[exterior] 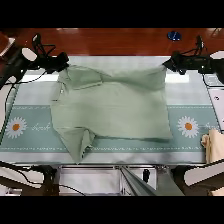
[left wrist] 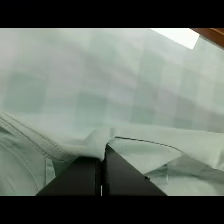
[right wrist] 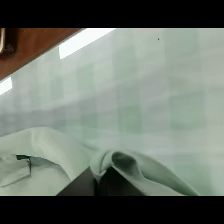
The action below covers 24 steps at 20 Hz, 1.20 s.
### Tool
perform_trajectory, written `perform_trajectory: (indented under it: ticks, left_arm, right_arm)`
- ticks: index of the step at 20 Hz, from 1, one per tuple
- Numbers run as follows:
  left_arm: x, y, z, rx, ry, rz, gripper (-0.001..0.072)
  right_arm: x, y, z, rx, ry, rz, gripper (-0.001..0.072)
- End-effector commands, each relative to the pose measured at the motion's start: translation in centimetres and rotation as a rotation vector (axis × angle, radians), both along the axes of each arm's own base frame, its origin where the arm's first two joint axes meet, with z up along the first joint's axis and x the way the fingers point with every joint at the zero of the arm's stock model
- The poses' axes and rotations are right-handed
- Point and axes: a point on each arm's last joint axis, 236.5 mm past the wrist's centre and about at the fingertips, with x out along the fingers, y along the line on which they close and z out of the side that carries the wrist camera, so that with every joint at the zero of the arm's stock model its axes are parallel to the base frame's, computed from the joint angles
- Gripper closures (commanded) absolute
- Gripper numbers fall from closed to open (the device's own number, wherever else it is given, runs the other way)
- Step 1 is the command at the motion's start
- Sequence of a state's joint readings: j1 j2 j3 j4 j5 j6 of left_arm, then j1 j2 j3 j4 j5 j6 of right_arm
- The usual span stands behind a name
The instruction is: Fold the shirts.
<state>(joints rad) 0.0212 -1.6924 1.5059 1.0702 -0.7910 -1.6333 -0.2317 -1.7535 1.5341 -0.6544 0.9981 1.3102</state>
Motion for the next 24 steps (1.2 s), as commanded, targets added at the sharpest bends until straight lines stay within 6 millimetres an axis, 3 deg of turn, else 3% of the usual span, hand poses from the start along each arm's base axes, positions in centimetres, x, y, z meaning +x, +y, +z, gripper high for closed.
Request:
perform_trajectory:
  ticks: [1, 3, 7, 9, 11, 12, 13, 14, 17, 20, 22, 24]
  left_arm:
    - [-3.0, 1.6, -0.6, 0.035, 0.114, -0.148, 0.0689]
    - [-6.1, 2.4, -1.6, 0.039, 0.216, -0.254, 0.0689]
    - [-11.8, 1.5, -5.3, 0.016, 0.424, -0.404, 0.0690]
    - [-14.1, 1.3, -7.0, 0.010, 0.510, -0.445, 0.0689]
    - [-15.3, 2.2, -8.2, 0.043, 0.558, -0.449, 0.0689]
    - [-15.4, 2.3, -8.2, 0.047, 0.566, -0.440, 0.0638]
    - [-15.4, 2.3, -8.1, 0.041, 0.575, -0.424, 0.0389]
    - [-15.8, 2.3, -7.9, 0.039, 0.590, -0.431, 0.0200]
    - [-17.3, 3.9, -6.2, 0.077, 0.619, -0.434, 0.0199]
    - [-18.5, 6.0, -2.8, 0.093, 0.524, -0.355, 0.0199]
    - [-22.2, 7.3, -2.6, 0.086, 0.494, -0.295, 0.0200]
    - [-27.8, 7.6, -4.5, 0.021, 0.528, -0.255, 0.0200]
  right_arm:
    - [-2.5, -1.6, -0.5, -0.051, 0.074, 0.073, 0.0690]
    - [-4.9, -2.7, -1.1, -0.087, 0.144, 0.122, 0.0690]
    - [-10.0, -3.1, -5.8, -0.212, 0.341, 0.237, 0.0690]
    - [-11.4, -2.1, -7.3, -0.211, 0.389, 0.262, 0.0690]
    - [-11.7, -1.6, -8.2, -0.211, 0.401, 0.262, 0.0690]
    - [-11.4, -1.7, -8.3, -0.220, 0.402, 0.244, 0.0645]
    - [-11.3, -1.6, -8.3, -0.214, 0.414, 0.219, 0.0424]
    - [-11.4, -1.5, -8.2, -0.208, 0.425, 0.212, 0.0304]
    - [-13.4, -3.9, -6.7, -0.275, 0.487, 0.176, 0.0303]
    - [-16.5, -9.8, -3.4, -0.462, 0.509, 0.074, 0.0303]
    - [-19.2, -12.3, -2.5, -0.508, 0.480, -0.041, 0.0303]
    - [-22.5, -11.6, -3.4, -0.480, 0.433, -0.099, 0.0304]
